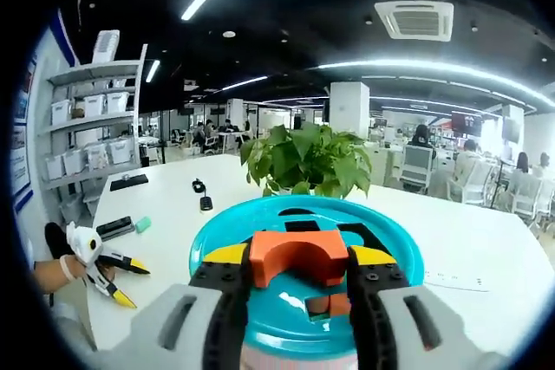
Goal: Arrange the toys in the designated storage area by placing each visible toy with the group until no toy remains scattered across the table.
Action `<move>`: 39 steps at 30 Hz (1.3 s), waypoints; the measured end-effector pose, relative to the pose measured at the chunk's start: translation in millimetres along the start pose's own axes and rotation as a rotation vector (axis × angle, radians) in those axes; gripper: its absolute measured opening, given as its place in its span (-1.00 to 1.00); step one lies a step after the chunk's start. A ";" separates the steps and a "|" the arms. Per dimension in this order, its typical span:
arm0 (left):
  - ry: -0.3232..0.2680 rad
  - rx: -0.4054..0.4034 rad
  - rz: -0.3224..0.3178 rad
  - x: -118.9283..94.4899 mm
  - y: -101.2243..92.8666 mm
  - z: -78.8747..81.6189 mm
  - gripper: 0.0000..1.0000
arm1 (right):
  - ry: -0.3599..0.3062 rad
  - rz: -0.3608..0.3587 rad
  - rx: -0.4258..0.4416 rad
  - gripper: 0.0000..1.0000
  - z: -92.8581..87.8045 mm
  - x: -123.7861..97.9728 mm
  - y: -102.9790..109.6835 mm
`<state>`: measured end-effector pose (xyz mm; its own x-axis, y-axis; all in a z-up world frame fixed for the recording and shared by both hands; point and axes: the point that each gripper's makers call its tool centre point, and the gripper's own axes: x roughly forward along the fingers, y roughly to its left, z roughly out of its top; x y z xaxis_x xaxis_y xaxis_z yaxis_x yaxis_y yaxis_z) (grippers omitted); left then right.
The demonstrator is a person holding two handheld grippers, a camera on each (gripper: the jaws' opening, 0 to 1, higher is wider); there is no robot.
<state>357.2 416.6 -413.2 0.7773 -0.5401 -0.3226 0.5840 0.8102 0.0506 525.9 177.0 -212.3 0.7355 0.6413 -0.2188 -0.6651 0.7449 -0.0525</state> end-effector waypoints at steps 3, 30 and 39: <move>0.000 -0.001 0.000 0.0 -0.2 0.1 0.22 | -0.007 0.011 -0.001 -0.11 0.3 0.0 1.0; 0.003 -0.013 0.019 -0.1 3.7 0.1 0.23 | -0.125 0.207 -0.065 0.09 23.9 -43.6 -34.7; 0.004 -0.016 0.030 0.4 5.7 0.1 0.24 | -0.045 0.257 -0.010 0.12 13.6 -37.2 -31.8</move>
<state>360.9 421.1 -412.9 0.7934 -0.5148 -0.3248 0.5567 0.8295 0.0451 521.5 132.0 -189.2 0.5467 0.8171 -0.1828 -0.8321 0.5546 -0.0099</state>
